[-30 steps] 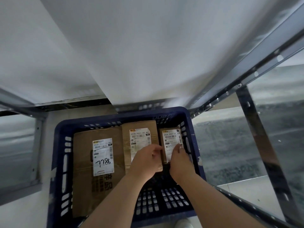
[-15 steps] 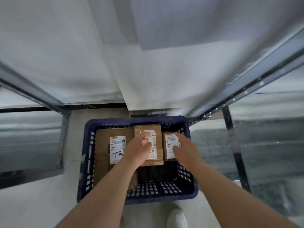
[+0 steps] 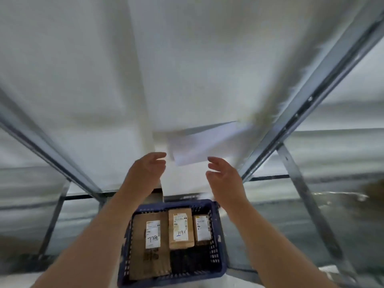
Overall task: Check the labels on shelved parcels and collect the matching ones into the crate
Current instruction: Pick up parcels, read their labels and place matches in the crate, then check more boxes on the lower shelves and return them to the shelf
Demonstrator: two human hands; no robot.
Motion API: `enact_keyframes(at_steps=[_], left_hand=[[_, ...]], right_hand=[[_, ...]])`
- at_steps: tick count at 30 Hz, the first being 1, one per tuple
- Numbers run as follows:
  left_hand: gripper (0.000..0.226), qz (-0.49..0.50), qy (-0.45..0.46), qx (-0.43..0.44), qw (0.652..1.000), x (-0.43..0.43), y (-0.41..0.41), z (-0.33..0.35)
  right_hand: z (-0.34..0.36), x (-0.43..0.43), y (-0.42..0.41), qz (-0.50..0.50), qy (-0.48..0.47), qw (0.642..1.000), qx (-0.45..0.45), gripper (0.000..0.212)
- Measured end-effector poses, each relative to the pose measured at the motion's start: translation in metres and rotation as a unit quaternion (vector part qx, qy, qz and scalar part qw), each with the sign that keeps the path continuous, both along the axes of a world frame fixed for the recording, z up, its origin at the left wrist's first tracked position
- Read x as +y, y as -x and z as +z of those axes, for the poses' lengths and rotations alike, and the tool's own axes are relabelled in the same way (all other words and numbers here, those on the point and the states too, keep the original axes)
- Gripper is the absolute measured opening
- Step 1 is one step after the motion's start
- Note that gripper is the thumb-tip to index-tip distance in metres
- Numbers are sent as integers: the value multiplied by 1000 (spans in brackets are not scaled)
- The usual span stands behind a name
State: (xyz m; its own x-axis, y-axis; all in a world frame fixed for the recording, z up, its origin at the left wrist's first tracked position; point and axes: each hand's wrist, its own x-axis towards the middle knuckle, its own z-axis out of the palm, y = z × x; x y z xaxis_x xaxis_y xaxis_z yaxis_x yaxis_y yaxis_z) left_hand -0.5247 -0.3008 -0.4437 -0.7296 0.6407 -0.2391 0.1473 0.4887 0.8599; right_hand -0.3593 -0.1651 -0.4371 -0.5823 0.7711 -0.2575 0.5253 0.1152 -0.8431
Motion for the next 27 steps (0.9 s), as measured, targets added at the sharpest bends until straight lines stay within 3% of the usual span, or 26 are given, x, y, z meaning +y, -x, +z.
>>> enact_keyframes(at_steps=[8,14,20,27], left_hand=[[26,-8,-151,-19,988,-30,-40,182],[29,-107,-246,-18,963,-56,-123,288],[28,-214,-310,-44,925,-73,-245,336],[17,-288,-343,-69,891,-60,-399,359]], right_hand=[[183,-58,-52,-65,-112,988,87,43],[293,-126,-132,-155,-189,954,174,40],[344,-181,-236,-211,-259,914,228,31],[353,-191,-400,-295,-246,886,260,31]])
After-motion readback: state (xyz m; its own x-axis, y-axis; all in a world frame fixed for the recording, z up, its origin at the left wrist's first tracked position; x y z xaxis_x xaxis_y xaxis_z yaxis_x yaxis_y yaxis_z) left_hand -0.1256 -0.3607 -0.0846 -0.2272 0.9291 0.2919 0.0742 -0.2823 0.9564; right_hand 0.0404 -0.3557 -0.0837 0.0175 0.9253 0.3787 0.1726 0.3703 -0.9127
